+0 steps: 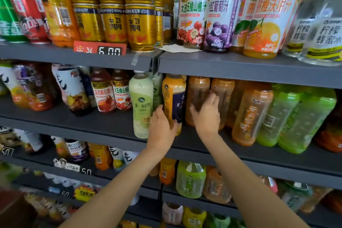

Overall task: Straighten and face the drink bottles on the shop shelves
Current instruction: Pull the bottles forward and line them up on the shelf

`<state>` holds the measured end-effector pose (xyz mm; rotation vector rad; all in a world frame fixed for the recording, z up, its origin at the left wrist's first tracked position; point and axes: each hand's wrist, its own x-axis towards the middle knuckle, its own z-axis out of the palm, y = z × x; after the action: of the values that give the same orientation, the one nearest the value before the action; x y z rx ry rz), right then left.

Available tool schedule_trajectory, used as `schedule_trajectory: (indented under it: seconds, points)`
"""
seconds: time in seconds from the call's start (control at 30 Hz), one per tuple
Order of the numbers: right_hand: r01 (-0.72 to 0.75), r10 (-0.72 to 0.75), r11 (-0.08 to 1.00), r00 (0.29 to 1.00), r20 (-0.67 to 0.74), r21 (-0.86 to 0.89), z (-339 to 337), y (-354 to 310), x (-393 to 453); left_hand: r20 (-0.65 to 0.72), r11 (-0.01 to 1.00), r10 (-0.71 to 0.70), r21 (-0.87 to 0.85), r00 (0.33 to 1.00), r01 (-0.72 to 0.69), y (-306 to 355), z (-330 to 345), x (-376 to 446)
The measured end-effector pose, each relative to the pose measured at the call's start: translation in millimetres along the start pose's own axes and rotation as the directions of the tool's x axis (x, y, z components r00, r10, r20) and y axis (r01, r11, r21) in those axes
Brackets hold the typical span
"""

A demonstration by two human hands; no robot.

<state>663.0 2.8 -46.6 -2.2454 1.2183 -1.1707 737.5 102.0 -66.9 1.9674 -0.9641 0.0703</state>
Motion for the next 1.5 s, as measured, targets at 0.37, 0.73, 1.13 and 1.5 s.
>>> schedule_trajectory:
  seconds: [0.37, 0.73, 1.13, 1.5]
  points:
    - [-0.175, 0.223, 0.961, 0.948, 0.226, -0.213, 16, 12, 19, 0.009, 0.998, -0.002, 0.070, 1.000, 0.001, -6, 7, 6]
    - [-0.344, 0.333, 0.939, 0.918, 0.218, 0.013, 17, 3, 9, 0.071, 0.999, 0.012, 0.042, 0.997, -0.015, -12, 7, 3]
    - [-0.284, 0.306, 0.946, 0.941, 0.145, -0.155, -44, 39, -32, -0.045, 0.984, 0.173, -0.029, 0.984, -0.175, -7, 7, -48]
    - [0.045, -0.050, 0.997, 0.996, 0.080, 0.065, -58, 82, -110, 0.175, 0.987, 0.162, -0.012, 0.971, -0.163, -49, 16, -109]
